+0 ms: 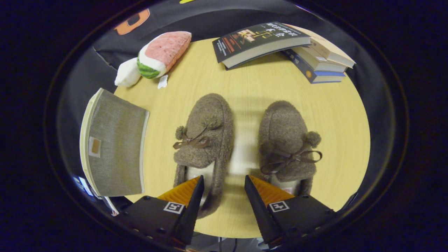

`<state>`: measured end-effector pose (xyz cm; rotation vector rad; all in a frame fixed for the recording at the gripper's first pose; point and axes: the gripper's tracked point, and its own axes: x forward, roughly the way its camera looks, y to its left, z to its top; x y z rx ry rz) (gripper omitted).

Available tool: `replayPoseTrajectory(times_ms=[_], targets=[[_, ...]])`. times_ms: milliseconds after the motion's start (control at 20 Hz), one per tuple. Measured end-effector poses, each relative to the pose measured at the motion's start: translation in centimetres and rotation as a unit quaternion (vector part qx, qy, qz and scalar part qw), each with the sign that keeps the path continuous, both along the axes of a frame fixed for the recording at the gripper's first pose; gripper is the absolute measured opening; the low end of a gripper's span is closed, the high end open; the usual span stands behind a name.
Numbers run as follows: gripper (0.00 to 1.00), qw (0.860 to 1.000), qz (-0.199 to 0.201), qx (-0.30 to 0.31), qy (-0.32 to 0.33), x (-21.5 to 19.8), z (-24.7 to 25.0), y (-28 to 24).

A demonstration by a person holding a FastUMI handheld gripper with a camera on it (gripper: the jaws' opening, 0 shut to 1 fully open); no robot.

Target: Open the storage box then place both shoes into the box .Put the left shoe in first, then the right shoe, with the right side of both shoes facing outward in a uniform manner.

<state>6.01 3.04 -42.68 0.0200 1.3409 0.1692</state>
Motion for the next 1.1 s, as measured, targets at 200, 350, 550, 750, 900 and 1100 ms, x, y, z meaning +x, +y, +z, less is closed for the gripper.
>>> replayPoseTrajectory(times_ms=[200, 350, 550, 750, 900, 1100], targets=[[0.51, 0.999, -0.036, -0.014, 0.019, 0.1, -1.7, -0.4], [0.31, 0.997, -0.063, 0.023, 0.039, -0.1, -1.9, 0.5], [0.18, 0.997, -0.062, 0.031, 0.045, 0.0, -1.2, 0.6], [0.01, 0.992, -0.082, 0.069, 0.061, -0.8, -1.1, 1.3], [0.01, 0.991, -0.082, 0.091, 0.046, -1.1, 0.6, 1.5], [0.01, 0.989, -0.080, 0.118, 0.026, -1.6, 4.3, 2.3]])
